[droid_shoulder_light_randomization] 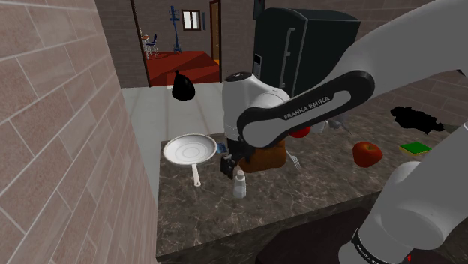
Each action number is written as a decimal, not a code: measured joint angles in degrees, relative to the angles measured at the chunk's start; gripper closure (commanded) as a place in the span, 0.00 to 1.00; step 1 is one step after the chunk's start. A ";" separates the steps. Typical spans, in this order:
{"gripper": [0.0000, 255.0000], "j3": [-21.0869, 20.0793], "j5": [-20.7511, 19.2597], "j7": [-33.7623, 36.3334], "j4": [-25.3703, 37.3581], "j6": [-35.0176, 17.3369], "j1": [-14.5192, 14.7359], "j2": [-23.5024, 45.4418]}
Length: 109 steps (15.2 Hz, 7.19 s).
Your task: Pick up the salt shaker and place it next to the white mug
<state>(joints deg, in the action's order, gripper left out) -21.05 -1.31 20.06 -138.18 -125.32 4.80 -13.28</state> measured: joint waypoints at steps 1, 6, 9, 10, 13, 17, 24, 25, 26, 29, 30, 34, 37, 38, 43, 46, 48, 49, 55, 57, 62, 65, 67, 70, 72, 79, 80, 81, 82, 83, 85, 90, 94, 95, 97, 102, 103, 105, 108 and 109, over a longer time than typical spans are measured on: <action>0.00 -0.10 -0.25 0.21 -0.30 -0.87 -0.08 0.63; 0.00 -0.26 -1.20 0.83 -1.83 -4.32 -0.44 2.69; 0.00 -0.30 -1.31 0.94 -1.97 -4.68 -0.46 2.93; 0.00 -0.31 -1.32 0.95 -1.98 -4.72 -0.46 2.95; 1.00 -0.31 -1.33 0.95 -1.98 -4.74 -0.47 2.96; 1.00 -0.31 -1.33 0.96 -1.96 -4.77 -0.47 2.96; 1.00 -0.29 -1.20 0.87 -1.79 -4.34 -0.42 2.70; 1.00 -0.22 -1.01 0.67 -1.52 -3.68 -0.38 2.30; 1.00 -0.14 -0.86 0.48 -1.11 -2.99 -0.36 1.99; 1.00 0.18 -0.30 -0.26 -0.02 -0.67 -0.29 0.66; 1.00 0.21 -0.09 -0.36 0.26 0.06 -0.20 0.19; 1.00 0.50 0.51 -1.01 2.21 3.45 -0.04 -1.35; 1.00 0.77 0.83 -1.49 3.73 5.88 0.00 -2.32; 1.00 0.87 0.93 -1.67 4.14 6.61 0.01 -2.66; 1.00 1.24 1.29 -2.27 6.78 10.45 0.06 -3.94; 1.00 1.41 1.49 -2.53 8.70 13.04 0.11 -4.65; 1.00 1.59 1.49 -2.78 9.96 14.47 0.04 -4.83; 1.00 1.56 1.49 -2.72 10.81 15.28 0.06 -4.79; 1.00 2.05 1.65 -3.41 14.44 19.84 -0.03 -5.78; 1.00 2.18 1.61 -3.58 16.15 21.56 -0.10 -5.80; 1.00 5.44 1.42 -8.03 13.94 22.43 -1.28 -9.09; 1.00 8.51 0.65 -12.17 11.99 22.11 -2.58 -10.91; 1.00 10.71 0.05 -15.06 10.15 21.70 -3.51 -12.52; 1.00 13.67 -1.01 -18.96 8.90 21.69 -4.86 -13.98; 1.00 15.81 -1.90 -21.71 8.57 21.61 -5.88 -14.43; 1.00 23.45 -5.15 -31.44 7.06 20.36 -9.60 -15.51; 1.00 24.82 -5.72 -33.15 7.17 20.16 -10.27 -15.38; 1.00 25.88 -6.14 -34.56 7.73 20.34 -10.78 -15.15; 1.00 26.93 -6.55 -35.88 8.13 19.95 -11.26 -14.50; 1.00 27.97 -6.98 -37.20 7.98 19.60 -11.77 -14.46; 1.00 30.28 -7.71 -40.14 9.22 19.09 -12.77 -13.06; 1.00 35.53 -8.89 -47.04 12.30 18.33 -14.92 -10.10; 1.00 39.81 -8.87 -52.79 16.19 17.37 -16.33 -5.91; 1.00 41.04 -8.76 -54.39 16.88 16.68 -16.74 -4.68; 1.00 43.00 -8.23 -57.31 19.54 16.72 -17.33 -2.32; 1.00 48.27 -5.63 -65.57 26.35 16.22 -19.23 4.66; 1.00 49.16 -5.01 -67.11 27.56 16.20 -19.66 5.88; 1.00 51.16 -2.68 -70.84 32.35 16.89 -20.64 10.24; 1.00 53.35 0.86 -75.87 38.39 17.82 -22.59 15.99; 1.00 53.71 1.31 -76.82 38.55 17.42 -23.04 16.64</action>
<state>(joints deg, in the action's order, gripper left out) 32.65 0.00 -56.75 -99.63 -107.90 -18.24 3.36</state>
